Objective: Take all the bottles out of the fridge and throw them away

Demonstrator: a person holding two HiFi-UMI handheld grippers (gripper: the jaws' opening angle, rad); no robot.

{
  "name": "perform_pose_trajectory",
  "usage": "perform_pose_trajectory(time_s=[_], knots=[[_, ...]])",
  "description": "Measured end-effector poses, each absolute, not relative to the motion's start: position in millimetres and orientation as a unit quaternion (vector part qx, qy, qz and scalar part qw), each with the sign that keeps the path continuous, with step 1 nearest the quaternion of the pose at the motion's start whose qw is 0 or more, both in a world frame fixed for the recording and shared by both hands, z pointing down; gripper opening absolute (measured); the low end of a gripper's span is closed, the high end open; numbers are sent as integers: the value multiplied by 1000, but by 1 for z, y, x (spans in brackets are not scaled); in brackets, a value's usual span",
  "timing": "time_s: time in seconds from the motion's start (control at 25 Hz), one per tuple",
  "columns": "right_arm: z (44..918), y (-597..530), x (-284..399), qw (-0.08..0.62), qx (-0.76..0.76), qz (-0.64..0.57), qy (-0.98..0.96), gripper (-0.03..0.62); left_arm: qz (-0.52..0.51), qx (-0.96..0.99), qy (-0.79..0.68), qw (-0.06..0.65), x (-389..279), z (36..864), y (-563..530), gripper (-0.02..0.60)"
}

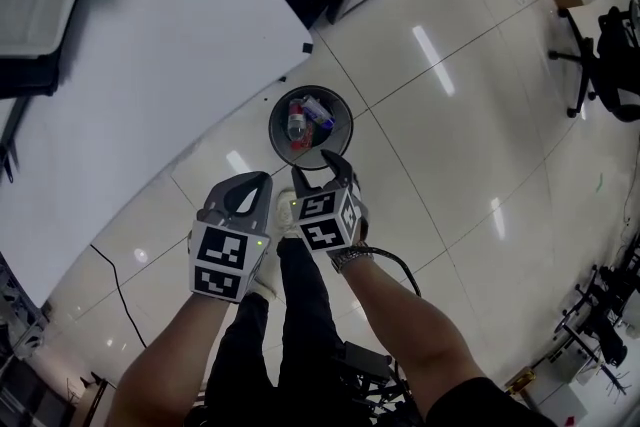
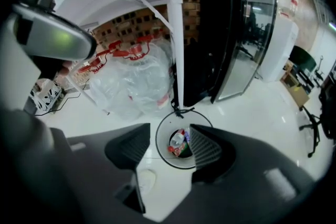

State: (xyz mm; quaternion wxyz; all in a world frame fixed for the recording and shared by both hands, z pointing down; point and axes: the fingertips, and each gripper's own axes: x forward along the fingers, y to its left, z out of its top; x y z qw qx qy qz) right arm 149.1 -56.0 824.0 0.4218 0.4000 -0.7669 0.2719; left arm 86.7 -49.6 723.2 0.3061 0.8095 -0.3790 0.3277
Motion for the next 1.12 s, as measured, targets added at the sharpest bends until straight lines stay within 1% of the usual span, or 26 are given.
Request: perform_pose_trajectory(time_s=[0.48, 0.84, 1.0, 1.12], knots=[[720, -61, 132, 380, 399, 241, -799, 236, 320, 810, -397, 291, 75, 651, -33, 5], [620, -50, 113, 338, 383, 201, -836, 235, 293, 812, -437, 254, 61, 573, -19, 5], [579, -51, 97, 324, 356, 171, -860, 235, 273, 800, -478, 238, 42, 537, -22, 5], [551, -47, 71, 317, 335, 146, -875, 235, 256, 793, -505, 225, 17, 509, -20, 3]])
